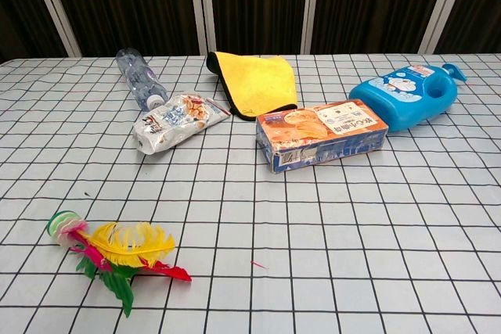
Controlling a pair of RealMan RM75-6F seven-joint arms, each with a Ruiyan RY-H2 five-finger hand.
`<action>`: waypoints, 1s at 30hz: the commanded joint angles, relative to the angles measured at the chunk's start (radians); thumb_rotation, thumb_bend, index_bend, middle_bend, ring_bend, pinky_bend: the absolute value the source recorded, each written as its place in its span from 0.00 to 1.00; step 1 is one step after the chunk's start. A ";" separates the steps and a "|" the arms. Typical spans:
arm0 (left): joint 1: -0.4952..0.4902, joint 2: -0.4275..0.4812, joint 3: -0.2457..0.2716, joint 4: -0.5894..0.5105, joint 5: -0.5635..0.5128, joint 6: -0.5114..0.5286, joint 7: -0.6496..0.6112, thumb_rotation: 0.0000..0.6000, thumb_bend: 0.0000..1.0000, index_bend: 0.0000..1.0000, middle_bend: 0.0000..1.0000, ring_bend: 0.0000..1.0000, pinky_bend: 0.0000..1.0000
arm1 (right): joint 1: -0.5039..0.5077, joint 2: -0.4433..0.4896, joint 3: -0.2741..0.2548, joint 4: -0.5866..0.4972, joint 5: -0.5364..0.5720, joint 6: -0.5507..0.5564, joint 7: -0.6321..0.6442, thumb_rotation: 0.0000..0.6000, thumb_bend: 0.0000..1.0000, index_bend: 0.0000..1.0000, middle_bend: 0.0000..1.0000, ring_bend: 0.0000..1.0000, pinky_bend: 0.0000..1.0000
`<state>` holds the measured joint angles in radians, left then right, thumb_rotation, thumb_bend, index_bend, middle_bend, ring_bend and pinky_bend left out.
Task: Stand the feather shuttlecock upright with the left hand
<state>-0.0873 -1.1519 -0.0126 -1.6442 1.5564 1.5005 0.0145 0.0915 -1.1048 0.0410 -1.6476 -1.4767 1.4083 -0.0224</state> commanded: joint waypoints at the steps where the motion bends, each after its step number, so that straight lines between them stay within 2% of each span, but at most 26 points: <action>1: 0.001 0.000 0.000 0.000 0.001 0.001 -0.001 1.00 0.13 0.00 0.00 0.00 0.00 | 0.000 -0.001 0.000 0.000 0.000 -0.001 0.000 1.00 0.33 0.00 0.00 0.00 0.00; 13: -0.001 0.004 0.007 0.000 0.003 -0.009 0.012 1.00 0.13 0.00 0.00 0.00 0.00 | 0.001 0.001 -0.001 0.001 -0.003 -0.001 0.002 1.00 0.33 0.00 0.00 0.00 0.00; 22: -0.024 0.024 0.022 -0.011 0.019 -0.054 0.004 1.00 0.13 0.00 0.00 0.00 0.00 | 0.003 0.001 0.002 0.001 0.011 -0.011 0.010 1.00 0.33 0.00 0.00 0.00 0.00; 28: -0.063 0.056 0.045 -0.028 0.076 -0.106 -0.017 1.00 0.14 0.01 0.00 0.00 0.00 | 0.002 0.002 0.002 -0.002 0.010 -0.007 0.010 1.00 0.33 0.00 0.00 0.00 0.00; 30: -0.085 0.070 0.053 -0.034 0.107 -0.130 -0.014 1.00 0.16 0.05 0.00 0.00 0.00 | 0.003 0.002 0.002 -0.002 0.008 -0.008 0.006 1.00 0.33 0.00 0.00 0.00 0.00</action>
<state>-0.1556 -1.0941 0.0316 -1.6716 1.6436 1.3879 0.0012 0.0940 -1.1031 0.0429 -1.6495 -1.4682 1.4009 -0.0162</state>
